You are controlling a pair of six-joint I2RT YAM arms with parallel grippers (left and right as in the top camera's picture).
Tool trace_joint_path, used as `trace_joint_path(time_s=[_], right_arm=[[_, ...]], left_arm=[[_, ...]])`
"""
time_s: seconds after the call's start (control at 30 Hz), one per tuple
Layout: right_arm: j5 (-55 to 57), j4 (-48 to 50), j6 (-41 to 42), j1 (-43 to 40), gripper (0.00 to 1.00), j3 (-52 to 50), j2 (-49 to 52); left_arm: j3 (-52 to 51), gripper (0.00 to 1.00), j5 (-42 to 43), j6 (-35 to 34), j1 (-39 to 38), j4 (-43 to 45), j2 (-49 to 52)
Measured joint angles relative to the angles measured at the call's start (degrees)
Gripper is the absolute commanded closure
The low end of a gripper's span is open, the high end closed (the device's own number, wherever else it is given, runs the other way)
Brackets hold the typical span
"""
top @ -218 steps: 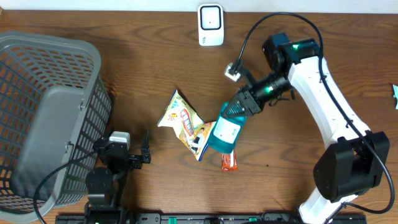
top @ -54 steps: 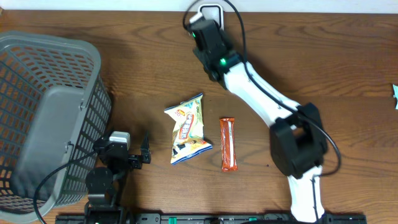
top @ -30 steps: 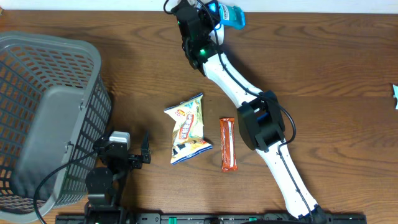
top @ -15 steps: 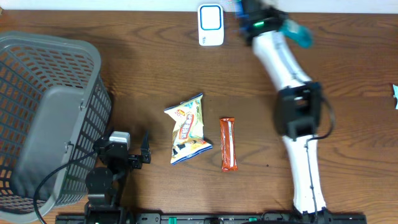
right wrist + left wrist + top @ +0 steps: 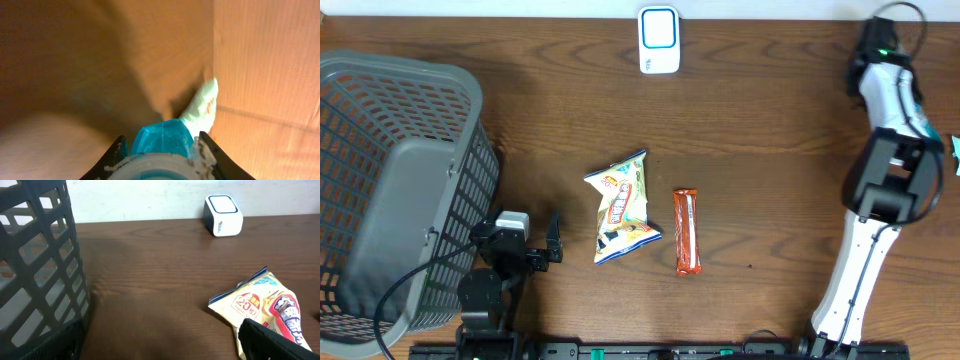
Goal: Scan the item barcode
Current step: 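Move the right gripper with the bottle off to the right, then reach the right gripper down and grasp the red packet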
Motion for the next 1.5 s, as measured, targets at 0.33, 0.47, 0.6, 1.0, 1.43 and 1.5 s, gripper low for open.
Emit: trace_joint_path(time_s=[0.33,0.47,0.6,1.0,1.43,1.5], right_arm=[[-1.55,-4.33,11.65,-7.8,0.01,-1.84,-0.96],[-4.55,-4.04,14.36,-5.46,0.01,-2.16,-3.45],[-16.37,-6.25,19.19,1.03,0.01,-2.23,-12.11],[-53.2,-24.22,33.51,28.63,0.01,-0.79,-34.14],[-52.24,-34.82,44.3,54.27,0.71,-15.61,-29.51],[-52.13,-32.96,44.74,57.66,0.86,-19.96,-29.53]], left_arm=[[0.0,0.02,-0.02,0.0,0.0,0.0,0.0],[0.0,0.02,0.0,0.0,0.0,0.0,0.0],[0.0,0.02,-0.02,0.0,0.0,0.0,0.0],[0.0,0.02,-0.02,0.0,0.0,0.0,0.0],[0.0,0.02,0.0,0.0,0.0,0.0,0.0],[0.0,0.02,0.0,0.0,0.0,0.0,0.0]])
